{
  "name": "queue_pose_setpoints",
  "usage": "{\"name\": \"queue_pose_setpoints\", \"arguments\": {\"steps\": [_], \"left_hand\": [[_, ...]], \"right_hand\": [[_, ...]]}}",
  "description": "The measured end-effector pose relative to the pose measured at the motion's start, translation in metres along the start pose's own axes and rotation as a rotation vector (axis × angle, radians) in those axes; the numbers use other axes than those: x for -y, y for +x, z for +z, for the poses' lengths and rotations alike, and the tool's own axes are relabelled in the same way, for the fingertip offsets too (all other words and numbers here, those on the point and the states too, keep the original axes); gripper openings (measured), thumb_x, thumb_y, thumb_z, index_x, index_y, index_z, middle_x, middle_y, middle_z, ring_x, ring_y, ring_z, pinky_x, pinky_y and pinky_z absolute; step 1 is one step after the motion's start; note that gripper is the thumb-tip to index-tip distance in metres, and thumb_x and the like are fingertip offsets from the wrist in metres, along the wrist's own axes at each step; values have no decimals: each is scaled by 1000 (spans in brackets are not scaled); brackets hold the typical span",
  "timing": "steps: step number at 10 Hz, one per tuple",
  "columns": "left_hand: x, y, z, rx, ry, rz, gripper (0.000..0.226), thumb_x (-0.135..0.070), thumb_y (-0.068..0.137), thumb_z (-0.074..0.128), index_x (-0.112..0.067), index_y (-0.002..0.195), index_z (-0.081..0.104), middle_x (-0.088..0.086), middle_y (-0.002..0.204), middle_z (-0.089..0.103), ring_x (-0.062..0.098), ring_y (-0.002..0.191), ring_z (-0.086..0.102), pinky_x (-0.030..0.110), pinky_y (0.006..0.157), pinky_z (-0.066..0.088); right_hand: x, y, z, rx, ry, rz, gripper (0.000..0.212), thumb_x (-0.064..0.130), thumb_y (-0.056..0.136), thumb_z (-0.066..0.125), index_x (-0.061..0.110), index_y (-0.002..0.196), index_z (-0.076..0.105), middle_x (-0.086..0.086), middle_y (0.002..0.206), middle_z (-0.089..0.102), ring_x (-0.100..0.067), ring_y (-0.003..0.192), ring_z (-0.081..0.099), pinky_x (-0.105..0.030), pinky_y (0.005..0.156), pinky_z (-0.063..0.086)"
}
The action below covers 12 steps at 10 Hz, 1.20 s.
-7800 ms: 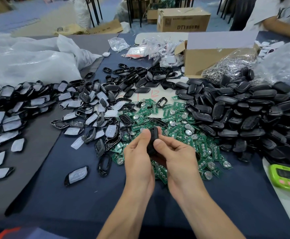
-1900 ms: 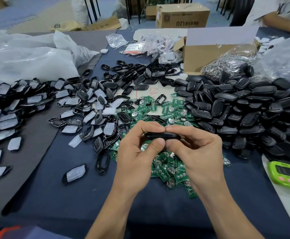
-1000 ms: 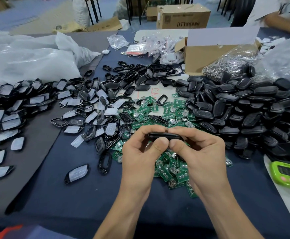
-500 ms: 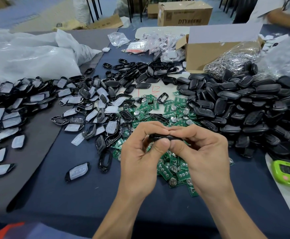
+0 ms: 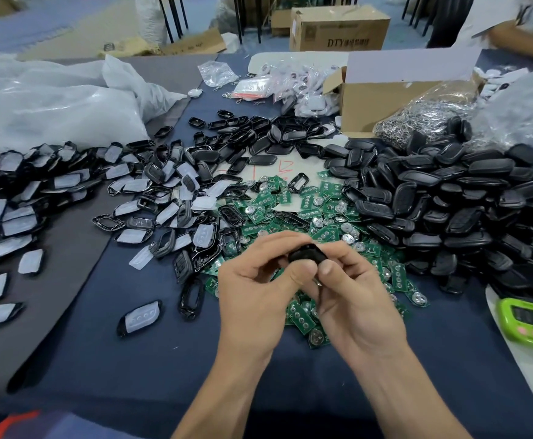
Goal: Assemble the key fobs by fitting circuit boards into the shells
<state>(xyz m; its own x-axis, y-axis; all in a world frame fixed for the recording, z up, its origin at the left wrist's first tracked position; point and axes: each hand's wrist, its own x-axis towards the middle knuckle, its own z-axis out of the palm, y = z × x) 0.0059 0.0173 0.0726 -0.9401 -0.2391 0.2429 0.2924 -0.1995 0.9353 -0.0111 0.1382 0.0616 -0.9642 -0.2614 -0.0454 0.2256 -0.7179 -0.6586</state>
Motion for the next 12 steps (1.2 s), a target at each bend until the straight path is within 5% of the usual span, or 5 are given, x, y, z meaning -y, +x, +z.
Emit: {"name": "queue_pose_setpoints", "arguments": {"steps": [5, 7, 9, 10, 12], "left_hand": [[-3, 9, -6, 57, 14, 54, 26, -20, 66, 87, -27, 91, 86, -4, 93, 79, 15, 92, 75, 25, 82, 58], [14, 6, -14, -38, 236, 83, 44, -16, 65, 89, -47, 95, 82, -14, 98, 79, 4, 95, 73, 16, 84, 55], [24, -1, -22, -51, 458, -116, 39, -41, 71, 84, -60, 104, 76, -20, 102, 77, -5, 85, 66, 15, 78, 51], [30, -8, -31, -66, 423, -184, 40, -13, 83, 85, -51, 93, 81, -16, 94, 79, -2, 84, 71, 17, 77, 53], [15, -37, -26, 130, 534, -317, 46, -2, 86, 80, -48, 82, 82, -18, 88, 79, -2, 80, 69, 10, 73, 49]], "right_hand": [[-13, 0, 2, 77, 171, 67, 27, 13, 65, 96, 16, 86, 79, -6, 93, 78, -17, 89, 77, -30, 76, 62], [3, 11, -11, -52, -579, -12, 35, -17, 85, 69, 17, 86, 77, -10, 82, 75, -16, 77, 68, -25, 73, 57], [26, 17, -35, -419, -164, 166, 24, -4, 87, 66, -5, 111, 67, -19, 92, 77, -24, 79, 78, -25, 63, 61], [78, 30, -56, -511, 87, -6, 35, 7, 86, 67, -2, 119, 63, -18, 109, 74, -25, 94, 78, -27, 73, 63], [85, 35, -66, -451, -177, 226, 44, 19, 90, 63, -4, 127, 63, -19, 120, 75, -28, 107, 75, -30, 78, 64]]}}
